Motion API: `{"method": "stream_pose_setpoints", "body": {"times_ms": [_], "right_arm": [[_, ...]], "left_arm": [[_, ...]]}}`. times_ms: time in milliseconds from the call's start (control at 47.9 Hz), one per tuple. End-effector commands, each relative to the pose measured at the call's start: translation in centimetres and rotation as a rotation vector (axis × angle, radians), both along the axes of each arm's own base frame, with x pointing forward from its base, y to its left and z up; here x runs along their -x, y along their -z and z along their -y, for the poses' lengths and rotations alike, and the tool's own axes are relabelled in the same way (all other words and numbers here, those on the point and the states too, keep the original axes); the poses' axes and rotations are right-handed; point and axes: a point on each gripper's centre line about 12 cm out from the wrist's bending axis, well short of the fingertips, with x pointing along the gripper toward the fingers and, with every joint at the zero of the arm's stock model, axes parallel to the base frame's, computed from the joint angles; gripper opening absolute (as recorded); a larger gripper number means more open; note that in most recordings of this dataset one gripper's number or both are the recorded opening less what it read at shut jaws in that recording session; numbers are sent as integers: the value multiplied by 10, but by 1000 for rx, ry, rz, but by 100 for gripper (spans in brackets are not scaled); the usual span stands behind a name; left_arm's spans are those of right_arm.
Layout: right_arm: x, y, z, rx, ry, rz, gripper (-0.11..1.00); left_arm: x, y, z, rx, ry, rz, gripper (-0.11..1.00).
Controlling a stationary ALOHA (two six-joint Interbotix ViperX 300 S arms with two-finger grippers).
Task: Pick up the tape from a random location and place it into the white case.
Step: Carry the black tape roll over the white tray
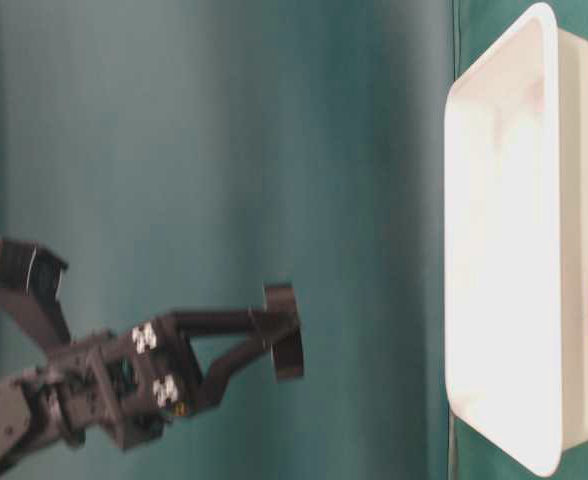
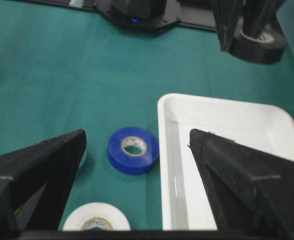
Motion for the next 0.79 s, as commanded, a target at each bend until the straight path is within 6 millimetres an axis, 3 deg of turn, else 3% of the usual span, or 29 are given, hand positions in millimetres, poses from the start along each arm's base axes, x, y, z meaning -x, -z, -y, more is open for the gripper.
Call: {"method": "stream_pose_setpoints", "body": {"times_ms": [0,292,773], "right_arm": [[-3,-11,0,3,1,28,92],[-4,-12,1,9,1,29,92],[-4,-13,2,8,7,32,92]], "left_arm": [[-13,-19,-1,-18,9,57,19],[-39,-18,-5,-34,37,62,19],[-39,-15,-5,-34,42,51,19]]}}
